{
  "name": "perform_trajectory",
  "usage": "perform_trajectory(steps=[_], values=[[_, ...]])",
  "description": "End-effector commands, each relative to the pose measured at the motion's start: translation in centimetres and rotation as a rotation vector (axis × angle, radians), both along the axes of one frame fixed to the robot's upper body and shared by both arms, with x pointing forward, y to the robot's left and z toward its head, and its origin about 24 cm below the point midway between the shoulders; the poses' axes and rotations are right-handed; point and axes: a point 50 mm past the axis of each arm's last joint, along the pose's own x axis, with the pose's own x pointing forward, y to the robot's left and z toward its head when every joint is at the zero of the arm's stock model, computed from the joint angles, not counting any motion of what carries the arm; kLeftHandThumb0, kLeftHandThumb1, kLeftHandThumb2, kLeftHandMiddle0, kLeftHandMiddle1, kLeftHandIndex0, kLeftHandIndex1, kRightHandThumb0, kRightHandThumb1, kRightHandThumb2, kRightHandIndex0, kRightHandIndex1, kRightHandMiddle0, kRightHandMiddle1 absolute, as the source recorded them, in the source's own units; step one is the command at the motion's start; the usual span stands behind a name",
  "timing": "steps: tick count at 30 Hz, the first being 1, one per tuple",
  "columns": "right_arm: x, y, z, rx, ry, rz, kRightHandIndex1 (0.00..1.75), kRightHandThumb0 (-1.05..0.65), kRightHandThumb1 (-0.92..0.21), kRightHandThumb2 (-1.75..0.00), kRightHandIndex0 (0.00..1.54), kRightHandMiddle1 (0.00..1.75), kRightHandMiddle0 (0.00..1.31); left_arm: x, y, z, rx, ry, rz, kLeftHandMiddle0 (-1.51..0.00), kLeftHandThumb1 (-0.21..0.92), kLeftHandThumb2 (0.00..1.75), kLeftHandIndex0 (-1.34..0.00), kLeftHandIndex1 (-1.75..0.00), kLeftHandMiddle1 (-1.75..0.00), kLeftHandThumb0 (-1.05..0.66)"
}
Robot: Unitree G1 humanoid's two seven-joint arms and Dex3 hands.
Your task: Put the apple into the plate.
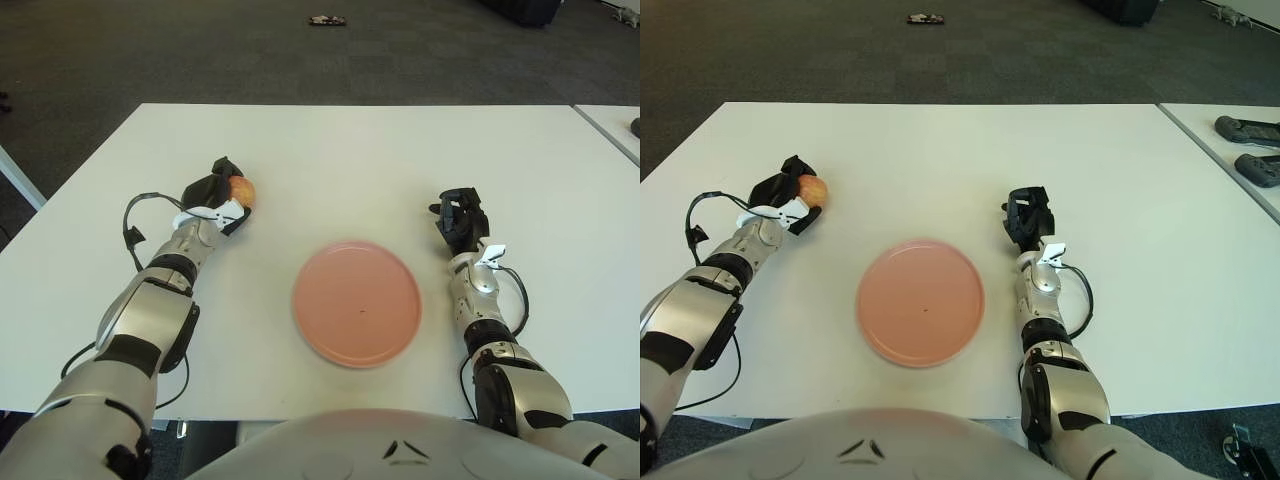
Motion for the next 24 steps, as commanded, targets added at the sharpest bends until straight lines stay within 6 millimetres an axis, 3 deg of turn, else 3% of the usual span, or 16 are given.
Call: perform_trajectory(steps=[1, 14, 24], values=[[-1.7, 0.2, -2.5, 0.028, 0.125, -0.011, 1.52, -0.36, -0.83, -0.65, 0.43, 1.75, 0.25, 0.5, -0.2, 0.8, -0.060, -0.028, -0.003, -0.78, 0.09, 1.58, -0.55, -1.75, -1.73, 0.00], [-1.7, 0.3, -2.6, 0.027, 0.131, -0.001, 1.52, -0.36, -0.81, -0.67, 0.44, 1.75, 0.26, 2.6, -0.7, 5.0, -0.315, -0.148, -0.019, -0.82, 0.07, 1.58, -0.56, -1.75, -1.68, 0.00], [-1.7, 0.5, -2.6, 0.021, 0.136, -0.006, 1.53, -0.36, -0.84, -0.62, 0.41, 1.75, 0.24, 3.0, -1.3, 7.0, -0.453, -0.242, -0.083, -0.84, 0.04, 1.62, -0.59, -1.75, -1.69, 0.00]])
